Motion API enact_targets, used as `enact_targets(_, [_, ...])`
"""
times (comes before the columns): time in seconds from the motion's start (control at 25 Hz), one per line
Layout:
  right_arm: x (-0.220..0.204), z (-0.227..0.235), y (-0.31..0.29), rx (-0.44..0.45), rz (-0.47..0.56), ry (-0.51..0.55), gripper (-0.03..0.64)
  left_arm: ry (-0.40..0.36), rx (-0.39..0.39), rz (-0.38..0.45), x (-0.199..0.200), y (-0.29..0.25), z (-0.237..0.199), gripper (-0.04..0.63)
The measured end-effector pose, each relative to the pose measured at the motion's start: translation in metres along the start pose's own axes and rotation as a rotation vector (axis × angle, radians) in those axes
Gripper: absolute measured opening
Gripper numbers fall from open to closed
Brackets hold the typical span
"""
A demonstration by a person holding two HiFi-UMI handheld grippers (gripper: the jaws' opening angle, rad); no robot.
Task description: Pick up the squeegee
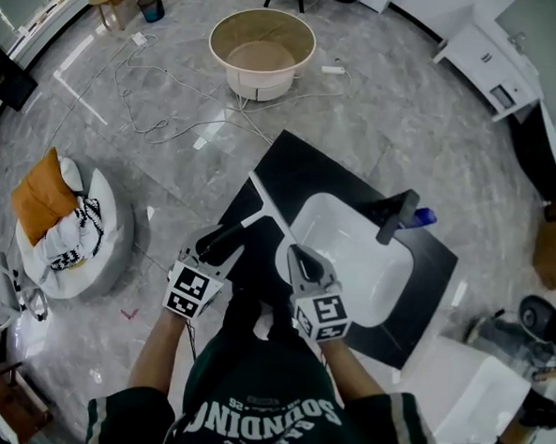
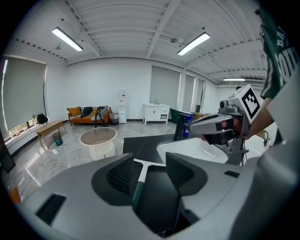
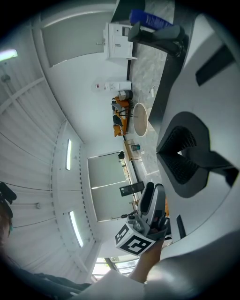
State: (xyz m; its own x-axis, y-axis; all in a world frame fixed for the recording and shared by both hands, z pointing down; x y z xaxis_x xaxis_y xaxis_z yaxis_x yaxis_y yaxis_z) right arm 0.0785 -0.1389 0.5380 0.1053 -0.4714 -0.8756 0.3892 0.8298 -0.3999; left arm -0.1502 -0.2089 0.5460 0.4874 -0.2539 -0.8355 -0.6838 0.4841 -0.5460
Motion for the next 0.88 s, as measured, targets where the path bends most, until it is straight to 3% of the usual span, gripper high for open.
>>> enact_targets(0.12, [-0.003,0.002,0.001,-0.008,-0.008,-0.004,0.0,-0.008,-0.018,-0.008,-0.002,-0.002,-0.002,0.243])
enact_targets(0.52, [-0.009,0.001,0.003,-0.036,-0.027,-0.034,0.0,-0.032,-0.075,-0.118,-0.018,-0.025,-0.009,0.244])
enact_targets(0.76, [-0.013,0.004,0.008,-0.06,-0.027,-0.047,0.0,0.047,-0.117,-0.131,-0.026,-0.042,-0.017,0.242])
enact_targets(0.88, [-0.016,0.006,0.012,-0.09,-0.029,-0.066,0.0,0.037,-0.129,-0.153,-0.029,-0.053,-0.019,0.242])
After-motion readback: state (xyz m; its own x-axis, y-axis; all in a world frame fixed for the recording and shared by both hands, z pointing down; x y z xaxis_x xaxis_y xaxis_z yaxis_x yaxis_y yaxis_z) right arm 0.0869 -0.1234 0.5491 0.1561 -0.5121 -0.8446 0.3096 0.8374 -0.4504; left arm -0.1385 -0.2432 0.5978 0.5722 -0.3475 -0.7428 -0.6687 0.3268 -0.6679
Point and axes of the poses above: the fingertips, and each gripper's own axes: y backward along the fingers, z to its right, x out of its top, the point moved 10 cm from there along y, backward along the fingers, and after that the axes turned 7 degrees about -y, right-handed, at the moved point
